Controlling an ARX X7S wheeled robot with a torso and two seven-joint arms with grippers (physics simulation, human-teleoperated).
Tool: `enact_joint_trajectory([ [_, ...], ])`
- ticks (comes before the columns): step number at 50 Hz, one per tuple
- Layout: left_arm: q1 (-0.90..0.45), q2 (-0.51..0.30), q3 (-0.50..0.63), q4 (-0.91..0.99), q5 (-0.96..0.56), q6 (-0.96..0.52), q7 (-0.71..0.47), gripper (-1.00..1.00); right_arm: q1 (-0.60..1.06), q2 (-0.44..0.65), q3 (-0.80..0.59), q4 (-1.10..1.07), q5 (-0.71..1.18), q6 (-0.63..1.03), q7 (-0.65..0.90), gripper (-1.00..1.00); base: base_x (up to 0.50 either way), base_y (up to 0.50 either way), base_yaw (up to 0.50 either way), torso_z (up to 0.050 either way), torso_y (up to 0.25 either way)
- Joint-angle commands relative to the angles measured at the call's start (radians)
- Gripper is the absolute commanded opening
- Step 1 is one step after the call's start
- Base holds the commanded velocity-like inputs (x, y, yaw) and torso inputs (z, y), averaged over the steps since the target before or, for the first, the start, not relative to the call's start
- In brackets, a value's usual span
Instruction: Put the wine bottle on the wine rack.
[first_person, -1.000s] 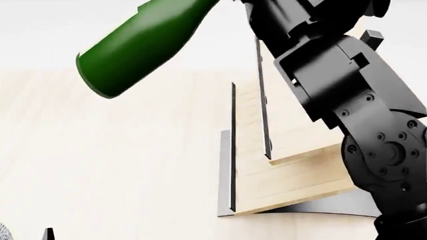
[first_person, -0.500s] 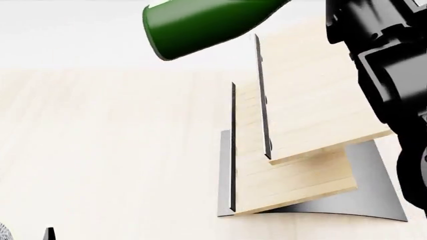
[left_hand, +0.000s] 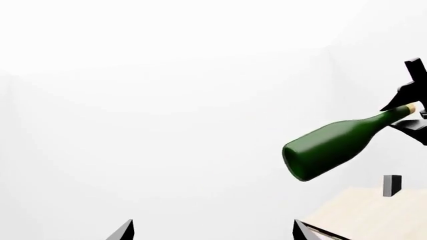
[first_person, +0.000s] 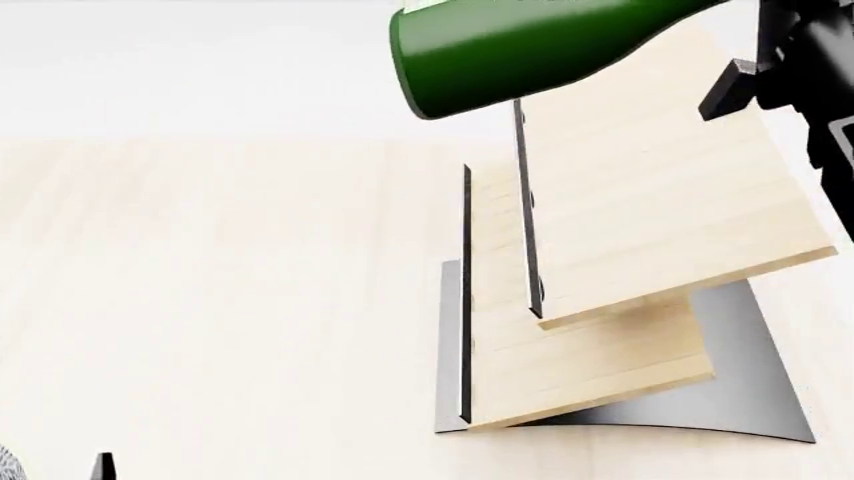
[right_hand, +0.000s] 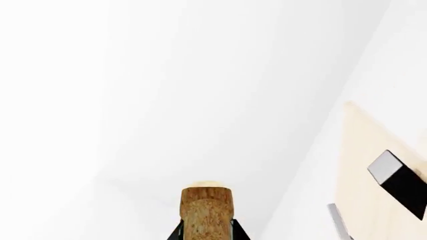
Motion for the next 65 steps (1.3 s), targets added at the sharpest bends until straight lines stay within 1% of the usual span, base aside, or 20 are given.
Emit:
enact_joint_trajectory([
  [1, -0.005, -0.001, 0.002, 0.001, -0.002, -0.005, 0.000, 1.00, -0.002, 0.039, 0.039, -0.028, -0.017, 0.006, 0.011, -1.00, 0.00, 0.00, 0.00, 0.000, 0.000],
  [28, -0.005, -0.004, 0.012, -0.002, 0.004, -0.006, -0.004, 1.00, -0.047, 0.103, 0.062, -0.011, -0.007, 0.029, -0.022, -1.00, 0.00, 0.00, 0.00, 0.001, 0.001],
  [50, -0.007, -0.008, 0.013, 0.003, 0.002, -0.010, -0.009, 1.00, -0.077, 0.092, 0.051, -0.003, -0.022, 0.027, -0.034, -1.00, 0.00, 0.00, 0.00, 0.000, 0.000],
  [65, -0.013, -0.008, 0.020, -0.002, 0.005, -0.013, -0.009, 1.00, -0.079, 0.136, 0.054, 0.015, -0.028, 0.056, -0.055, -1.00, 0.00, 0.00, 0.00, 0.000, 0.001],
])
